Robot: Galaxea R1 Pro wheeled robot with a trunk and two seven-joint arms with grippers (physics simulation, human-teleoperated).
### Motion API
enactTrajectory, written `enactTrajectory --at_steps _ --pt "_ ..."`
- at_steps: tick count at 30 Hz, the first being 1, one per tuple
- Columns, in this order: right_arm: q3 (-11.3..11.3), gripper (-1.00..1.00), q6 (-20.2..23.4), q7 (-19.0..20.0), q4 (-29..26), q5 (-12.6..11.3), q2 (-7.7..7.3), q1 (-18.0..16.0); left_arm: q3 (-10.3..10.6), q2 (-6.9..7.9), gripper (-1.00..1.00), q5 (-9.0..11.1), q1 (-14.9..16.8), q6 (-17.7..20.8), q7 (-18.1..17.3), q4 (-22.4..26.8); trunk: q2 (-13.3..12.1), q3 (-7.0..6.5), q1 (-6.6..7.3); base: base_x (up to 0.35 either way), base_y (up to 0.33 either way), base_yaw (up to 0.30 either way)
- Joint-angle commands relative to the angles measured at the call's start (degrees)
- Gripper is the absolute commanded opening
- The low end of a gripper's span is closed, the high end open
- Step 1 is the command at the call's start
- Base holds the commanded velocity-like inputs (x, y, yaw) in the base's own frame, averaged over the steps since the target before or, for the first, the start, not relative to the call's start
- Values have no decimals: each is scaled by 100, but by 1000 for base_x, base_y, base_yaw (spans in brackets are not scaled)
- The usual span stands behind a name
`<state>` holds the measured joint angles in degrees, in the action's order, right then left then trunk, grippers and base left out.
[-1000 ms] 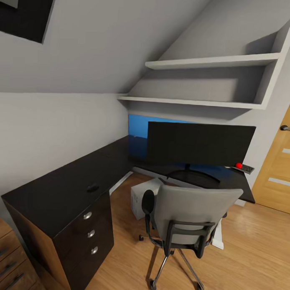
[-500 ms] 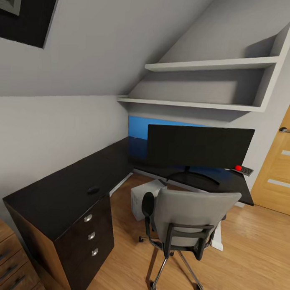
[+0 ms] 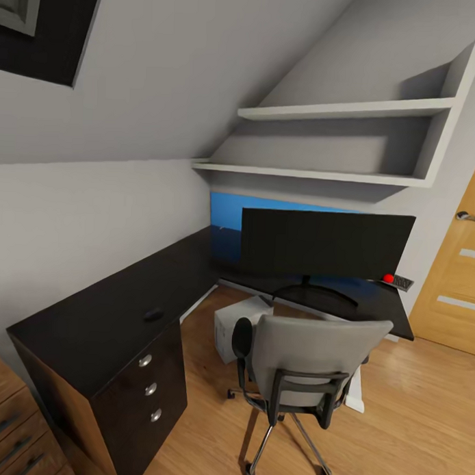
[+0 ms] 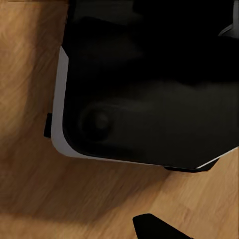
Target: In the bedroom, organize the workspace by keeping the computer under the desk, ensuring the monitor is on the desk, placing the keyboard on the desk next to the monitor, placing the mouse on the desk next to the keyboard, moving the folder from the swivel chair onto the desk next to the mouse, stacking the notebook on top of the folder with the pen on top of the notebook, and positioning the swivel chair next to the desk.
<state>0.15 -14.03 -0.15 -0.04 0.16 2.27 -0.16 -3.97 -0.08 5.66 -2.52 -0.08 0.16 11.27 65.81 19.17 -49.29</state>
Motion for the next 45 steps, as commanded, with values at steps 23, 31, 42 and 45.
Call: enactTrajectory --at_steps 23,31,42,45 --pt "8 100 -1907 14 -1518 34 -18 -10 -145 52 100 84 -21 -1429 -32 1219 -158 -67 88 0 0 -87" --pt "12 100 -2092 15 -1507 45 -33 -10 -125 74 100 -1 -21 -2638 -42 412 -158 -82 88 0 0 -263" --pt "20 100 -2143 24 -1524 107 -50 -10 -130 84 100 -13 -21 -2710 -8 290 -158 -119 88 0 -43 -272" --pt "20 100 -2146 24 -1523 263 -51 -10 -131 84 100 -13 -21 -2698 -2 285 -158 -129 88 0 -253 -277"
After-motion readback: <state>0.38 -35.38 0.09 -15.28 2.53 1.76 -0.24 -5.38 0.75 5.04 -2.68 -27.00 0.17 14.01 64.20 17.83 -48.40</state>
